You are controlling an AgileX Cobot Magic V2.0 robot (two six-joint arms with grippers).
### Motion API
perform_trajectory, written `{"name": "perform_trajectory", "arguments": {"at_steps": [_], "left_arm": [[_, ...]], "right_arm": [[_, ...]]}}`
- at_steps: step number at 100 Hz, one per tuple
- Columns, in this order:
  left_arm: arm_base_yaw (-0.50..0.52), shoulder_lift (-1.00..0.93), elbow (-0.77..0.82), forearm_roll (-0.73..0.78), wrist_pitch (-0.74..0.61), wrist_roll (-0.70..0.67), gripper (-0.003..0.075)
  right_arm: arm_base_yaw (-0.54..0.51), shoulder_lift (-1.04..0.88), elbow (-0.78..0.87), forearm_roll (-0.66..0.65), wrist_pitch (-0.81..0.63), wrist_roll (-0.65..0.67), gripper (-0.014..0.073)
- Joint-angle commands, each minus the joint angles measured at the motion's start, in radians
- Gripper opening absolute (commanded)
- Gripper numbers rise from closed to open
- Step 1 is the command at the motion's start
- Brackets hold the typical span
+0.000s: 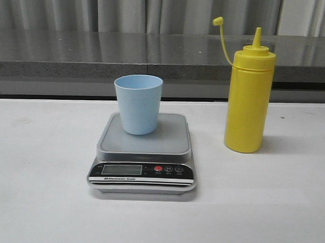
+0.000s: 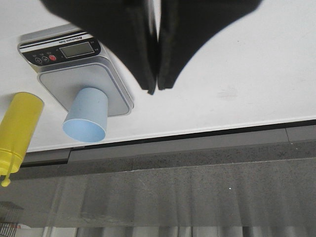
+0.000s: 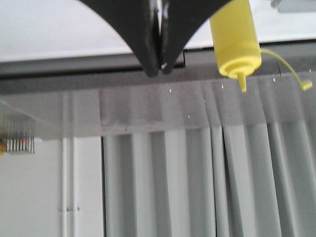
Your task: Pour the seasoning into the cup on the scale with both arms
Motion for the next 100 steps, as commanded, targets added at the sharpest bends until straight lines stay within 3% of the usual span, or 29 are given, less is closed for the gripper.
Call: {"name": "perform_trajectory", "arguments": {"at_steps": [1,31,49,100], "left_arm": [[0.001,0.01,-0.025,-0.011,-0.072,-0.009,-0.002],[0.001,0.01,-0.025,-0.011,-0.072,-0.009,-0.002],[0.001,0.01,-0.025,-0.011,-0.072,-0.009,-0.002],[0.001,0.01,-0.025,-0.011,-0.072,-0.009,-0.002]], "right_arm": [[-0.016,-0.035,-0.015,-0.004,0.049,-0.008,-0.0069],[-0.02,-0.174,0.024,-0.052,0.133,-0.01,-0.0069],[-0.02,-0.172,0.087,-0.052,0.066,-0.01,-0.0069],[-0.018,-0.174,0.086,-0.09,0.113,-0.003,-0.0069]]}}
